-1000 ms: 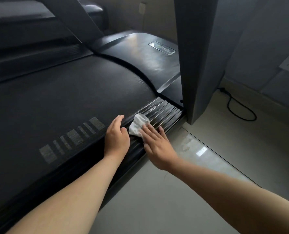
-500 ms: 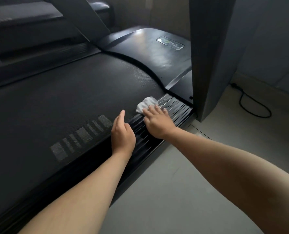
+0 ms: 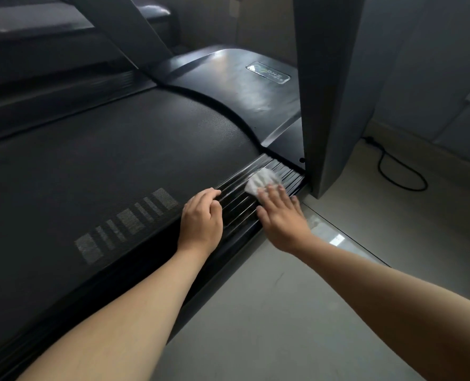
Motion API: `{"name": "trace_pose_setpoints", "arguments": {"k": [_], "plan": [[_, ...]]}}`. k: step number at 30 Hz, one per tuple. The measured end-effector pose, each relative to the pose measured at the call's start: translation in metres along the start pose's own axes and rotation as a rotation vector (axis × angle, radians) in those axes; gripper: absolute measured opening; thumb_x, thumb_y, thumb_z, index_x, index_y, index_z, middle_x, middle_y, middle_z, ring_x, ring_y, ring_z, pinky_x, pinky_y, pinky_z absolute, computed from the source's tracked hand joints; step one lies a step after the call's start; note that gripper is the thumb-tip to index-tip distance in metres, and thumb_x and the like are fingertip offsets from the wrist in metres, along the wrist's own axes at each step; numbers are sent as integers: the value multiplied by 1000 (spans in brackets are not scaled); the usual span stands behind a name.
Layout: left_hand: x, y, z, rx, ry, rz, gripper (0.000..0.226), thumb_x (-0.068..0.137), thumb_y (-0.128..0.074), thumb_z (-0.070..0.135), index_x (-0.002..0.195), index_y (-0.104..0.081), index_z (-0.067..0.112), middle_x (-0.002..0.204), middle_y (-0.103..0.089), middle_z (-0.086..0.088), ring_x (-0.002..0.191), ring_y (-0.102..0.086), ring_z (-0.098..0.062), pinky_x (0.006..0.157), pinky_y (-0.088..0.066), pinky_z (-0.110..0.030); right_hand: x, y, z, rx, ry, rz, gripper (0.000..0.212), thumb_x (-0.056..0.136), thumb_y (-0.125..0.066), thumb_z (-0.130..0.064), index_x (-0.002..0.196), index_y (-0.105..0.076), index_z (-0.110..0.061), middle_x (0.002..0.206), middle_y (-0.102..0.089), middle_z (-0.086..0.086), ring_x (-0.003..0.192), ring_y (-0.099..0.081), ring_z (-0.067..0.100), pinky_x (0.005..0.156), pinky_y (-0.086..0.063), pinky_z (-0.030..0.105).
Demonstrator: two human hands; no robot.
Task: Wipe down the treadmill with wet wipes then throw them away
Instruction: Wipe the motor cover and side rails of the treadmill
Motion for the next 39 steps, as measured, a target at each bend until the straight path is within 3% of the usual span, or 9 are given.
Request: {"name": "trace_pose_setpoints", "arguments": {"k": [3,6,8,10,12,17,21,28,39], "plan": [[-2,-3,3,99,-71,-55,55,93,-27,38,122,-68,17,130,-65,1,128,-53,-18,114,-35,-46,-7,-1,3,92,-93,34,57,109,-20,-41,162,-8,-24,169,6,2,154,17,18,123,9,39],[-4,-9,5,214,-143,-118,51,94,-30,43,124,-67,24,134,-63,6,133,-49,-16,118,-28,-49,-24,-9,-19,117,51,161,51,110,-31,-31,158,-29,-15,167,-18,8,156,-4,22,123,2,29],[-7,-13,8,264,-212,-149,45,95,-35,42,123,-67,25,132,-63,8,132,-50,-15,118,-28,-51,-34,-12,-24,168,148,263,41,107,-43,-26,144,-53,-12,154,-45,9,148,-30,25,123,-24,37],[-9,-14,12,303,-274,-178,43,96,-38,41,123,-66,24,131,-63,7,130,-51,-15,117,-29,-52,-37,-10,-18,245,135,368,29,103,-53,-23,124,-68,-11,129,-56,7,128,-47,26,95,-53,46],[-14,-16,16,356,-344,-219,44,96,-39,41,125,-66,23,131,-63,6,130,-51,-16,119,-28,-49,-34,-10,-7,336,30,427,24,101,-55,-21,117,-70,-11,116,-52,4,115,-47,24,84,-52,40],[-21,-46,47,472,-393,-334,50,96,-41,44,138,-58,23,144,-54,2,138,-42,-19,120,-26,-43,-16,-9,18,784,-318,538,11,101,-55,-17,106,-64,-14,103,-50,-3,98,-54,20,86,-48,33],[-4,-97,79,517,-333,-405,52,99,-51,24,150,-44,19,157,-40,-2,146,-29,-22,122,-21,-42,-1,-7,43,1085,-541,658,9,97,-57,-11,94,-55,-19,103,-61,4,88,-58,17,79,-47,29],[34,-152,96,714,-302,-449,58,102,-43,31,158,-26,25,165,-21,4,149,-15,-21,119,-16,-42,34,-29,101,1427,-684,670,33,93,-53,2,76,-58,-26,83,-65,2,74,-59,18,69,-50,31],[35,-166,84,923,-462,-393,61,106,-27,33,162,-6,22,167,-10,1,142,-20,-28,116,-20,-48,79,-61,151,1658,-941,827,15,98,-56,-7,91,-58,-20,90,-63,-2,78,-61,12,71,-55,20]]}}
Point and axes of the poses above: each hand's wrist, its own x-axis towards the middle knuckle, its own y-axis out of the back of the hand, z = x × y, the point moved 4 cm from there along x, towards the middle knuckle
